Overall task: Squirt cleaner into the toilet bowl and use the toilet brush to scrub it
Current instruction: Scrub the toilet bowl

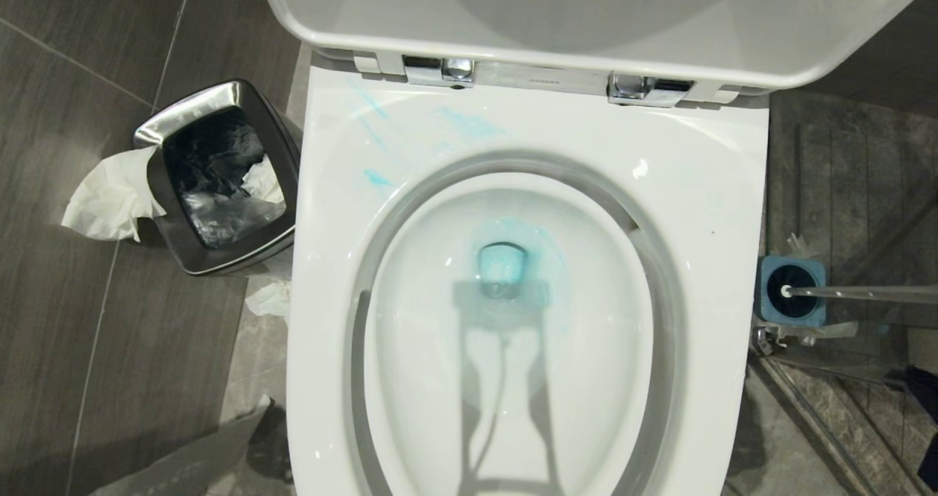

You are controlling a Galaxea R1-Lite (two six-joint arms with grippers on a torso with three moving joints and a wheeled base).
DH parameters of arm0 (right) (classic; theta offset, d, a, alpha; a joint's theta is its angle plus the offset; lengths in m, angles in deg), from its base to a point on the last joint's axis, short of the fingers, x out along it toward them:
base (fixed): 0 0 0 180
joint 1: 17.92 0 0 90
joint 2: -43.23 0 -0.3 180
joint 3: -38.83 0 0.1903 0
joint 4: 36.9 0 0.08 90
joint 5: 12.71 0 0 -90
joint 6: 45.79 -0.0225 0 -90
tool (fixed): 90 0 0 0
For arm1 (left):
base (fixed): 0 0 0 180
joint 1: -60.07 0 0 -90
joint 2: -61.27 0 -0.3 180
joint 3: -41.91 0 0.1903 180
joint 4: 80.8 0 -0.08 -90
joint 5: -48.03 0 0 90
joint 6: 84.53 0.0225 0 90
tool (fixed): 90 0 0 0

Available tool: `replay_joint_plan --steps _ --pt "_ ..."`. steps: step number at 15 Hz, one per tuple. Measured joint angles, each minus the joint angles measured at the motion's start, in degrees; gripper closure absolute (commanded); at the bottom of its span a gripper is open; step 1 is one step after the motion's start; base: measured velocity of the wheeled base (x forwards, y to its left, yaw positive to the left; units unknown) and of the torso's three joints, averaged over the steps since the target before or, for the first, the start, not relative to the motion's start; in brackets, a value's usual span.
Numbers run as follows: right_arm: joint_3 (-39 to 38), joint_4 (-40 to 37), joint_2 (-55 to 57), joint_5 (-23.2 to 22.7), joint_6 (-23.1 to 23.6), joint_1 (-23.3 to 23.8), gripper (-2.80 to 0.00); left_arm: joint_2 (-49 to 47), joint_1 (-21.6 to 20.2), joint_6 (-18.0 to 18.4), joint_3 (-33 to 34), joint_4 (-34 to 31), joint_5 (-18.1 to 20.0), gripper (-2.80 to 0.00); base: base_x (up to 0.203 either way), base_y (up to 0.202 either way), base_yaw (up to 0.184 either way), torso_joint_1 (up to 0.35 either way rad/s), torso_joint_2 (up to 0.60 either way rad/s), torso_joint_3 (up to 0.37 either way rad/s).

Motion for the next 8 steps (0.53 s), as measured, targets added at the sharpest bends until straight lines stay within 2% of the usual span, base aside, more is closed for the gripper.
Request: replay_joint_plan --steps 3,5,6,8 --pt "-0.2 4.7 7.3 5.4 -4.2 0.7 0.00 0.0 0.0 0.0 0.0 0.0 0.0 0.00 0.000 0.000 0.000 0.000 0.00 0.000" --pt "-0.2 5.7 10.9 6.8 -6.4 0.8 0.00 0.0 0.0 0.0 0.0 0.0 0.0 0.00 0.000 0.000 0.000 0.000 0.00 0.000" --pt "-0.2 6.3 12.4 6.9 -7.1 0.8 -2.80 0.0 0.0 0.0 0.0 0.0 0.0 0.00 0.000 0.000 0.000 0.000 0.00 0.000" --pt "-0.2 8.8 15.0 7.1 -7.6 1.0 -2.80 0.0 0.0 0.0 0.0 0.0 0.0 0.00 0.000 0.000 0.000 0.000 0.00 0.000"
